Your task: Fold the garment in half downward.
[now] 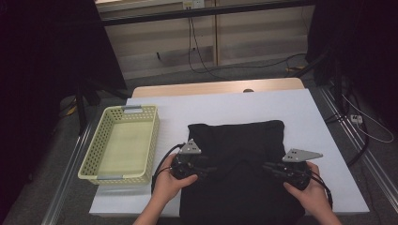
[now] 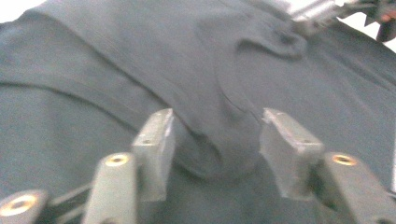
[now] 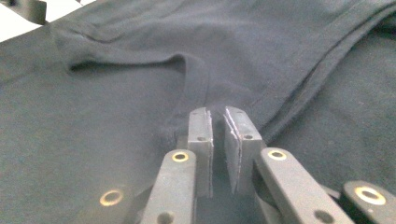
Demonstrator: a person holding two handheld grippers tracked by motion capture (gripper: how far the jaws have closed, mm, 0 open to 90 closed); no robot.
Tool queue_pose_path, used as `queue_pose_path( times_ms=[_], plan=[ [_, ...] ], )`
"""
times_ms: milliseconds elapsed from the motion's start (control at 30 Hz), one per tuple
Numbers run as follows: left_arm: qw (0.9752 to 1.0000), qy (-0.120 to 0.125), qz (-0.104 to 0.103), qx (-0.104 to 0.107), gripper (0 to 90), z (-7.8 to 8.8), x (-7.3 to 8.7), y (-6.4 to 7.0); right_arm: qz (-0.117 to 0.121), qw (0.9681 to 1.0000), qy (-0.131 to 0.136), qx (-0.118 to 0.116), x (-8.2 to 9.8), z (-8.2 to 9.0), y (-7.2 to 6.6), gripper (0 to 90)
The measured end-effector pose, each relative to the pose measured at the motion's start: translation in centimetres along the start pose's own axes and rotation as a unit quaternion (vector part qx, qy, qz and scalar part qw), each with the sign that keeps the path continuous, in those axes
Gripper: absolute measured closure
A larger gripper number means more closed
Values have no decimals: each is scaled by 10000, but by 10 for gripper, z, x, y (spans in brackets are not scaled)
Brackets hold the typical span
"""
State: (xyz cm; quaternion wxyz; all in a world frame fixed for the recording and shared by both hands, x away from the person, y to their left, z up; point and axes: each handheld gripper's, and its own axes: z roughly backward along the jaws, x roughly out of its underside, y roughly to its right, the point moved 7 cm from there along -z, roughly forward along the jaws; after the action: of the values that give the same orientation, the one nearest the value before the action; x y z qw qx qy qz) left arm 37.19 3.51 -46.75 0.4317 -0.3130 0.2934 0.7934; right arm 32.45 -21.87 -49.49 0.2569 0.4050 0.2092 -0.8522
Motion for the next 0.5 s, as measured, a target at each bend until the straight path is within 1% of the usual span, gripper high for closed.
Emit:
queue_pose_path(
  times_ms=[67,100,167,233,267,300,400,467,500],
  plan=[
    [10000,3,-11,-8,390,-4,-2,-1,-8,10000,65,61,-3,4,1,793],
    [10000,13,-13,-1,384,-6,-2,-1,1,9999,96,111,-5,6,2,762],
    [10000,-49,43,68,362,-13,-2,1,91,9995,182,236,-9,10,2,677],
    [9999,-146,5,56,360,-18,1,3,132,9993,229,251,-12,11,1,594],
    [9998,-198,2,75,361,-20,3,4,136,9992,243,289,-13,11,1,550],
    [9997,-227,-16,92,363,-21,5,5,119,9993,237,273,-14,10,1,516],
    [9991,-400,-162,-36,408,-22,13,4,181,9996,68,183,-9,4,-3,471],
    [9988,-488,-85,28,465,-21,18,4,188,9995,-123,235,-3,-2,-2,465],
    [9987,-503,-98,45,490,-21,20,3,174,9994,-184,242,0,-4,-1,466]
  ],
)
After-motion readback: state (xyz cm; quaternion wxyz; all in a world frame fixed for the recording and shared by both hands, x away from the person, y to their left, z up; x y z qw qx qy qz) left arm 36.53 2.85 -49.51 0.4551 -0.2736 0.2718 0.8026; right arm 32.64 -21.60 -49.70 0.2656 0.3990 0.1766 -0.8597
